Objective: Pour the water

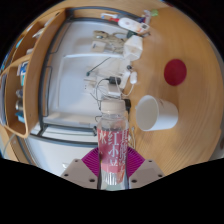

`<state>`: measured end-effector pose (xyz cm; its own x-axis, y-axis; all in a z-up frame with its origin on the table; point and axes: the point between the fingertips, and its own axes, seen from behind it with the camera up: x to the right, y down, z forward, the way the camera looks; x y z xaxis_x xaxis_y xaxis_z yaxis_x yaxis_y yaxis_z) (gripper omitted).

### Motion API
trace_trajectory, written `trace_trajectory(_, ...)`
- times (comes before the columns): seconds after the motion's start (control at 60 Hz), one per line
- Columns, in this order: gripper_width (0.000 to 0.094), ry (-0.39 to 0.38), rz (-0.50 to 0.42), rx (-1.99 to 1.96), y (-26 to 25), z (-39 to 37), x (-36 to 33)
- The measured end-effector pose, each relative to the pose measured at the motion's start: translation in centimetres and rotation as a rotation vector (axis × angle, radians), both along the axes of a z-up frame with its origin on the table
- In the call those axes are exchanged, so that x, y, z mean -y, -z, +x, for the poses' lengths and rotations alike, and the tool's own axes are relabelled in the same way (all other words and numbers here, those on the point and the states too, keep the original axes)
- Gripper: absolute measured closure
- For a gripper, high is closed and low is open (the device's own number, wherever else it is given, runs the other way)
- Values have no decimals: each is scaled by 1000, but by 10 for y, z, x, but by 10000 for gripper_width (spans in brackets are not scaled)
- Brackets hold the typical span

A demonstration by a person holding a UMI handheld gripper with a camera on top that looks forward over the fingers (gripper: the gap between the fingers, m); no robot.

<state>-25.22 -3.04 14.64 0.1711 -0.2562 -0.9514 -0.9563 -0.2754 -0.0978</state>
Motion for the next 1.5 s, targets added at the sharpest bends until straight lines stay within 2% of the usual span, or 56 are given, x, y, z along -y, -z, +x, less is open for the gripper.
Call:
trace_trajectory(0.167,625,38,-57,-297,-4,-10,-9)
trace_trajectory(0.317,627,59,-71,-458,-7,-14,-17)
trace_trajectory(0.467,627,87,-126,-565,1,-13,-15)
trace_trajectory(0.767,627,50,-104,-512,-11,-9,-12)
trace_trajectory(0.883,627,-8,-26,-276,-34,-1,-10)
trace_trajectory(1.017,625,-135,68,230,-60,23,-1)
trace_trajectory(1.067,625,-157,103,454,-65,44,2)
trace_trajectory(1.133,606,-182,100,740,-76,72,4)
trace_trajectory(1.233,604,-177,98,1084,-85,121,9)
trace_trajectory(1.3,606,-144,85,1244,-87,151,8)
trace_trajectory(1.417,606,-76,77,1374,-74,192,1)
trace_trajectory(1.5,606,-71,53,1403,-53,208,-8)
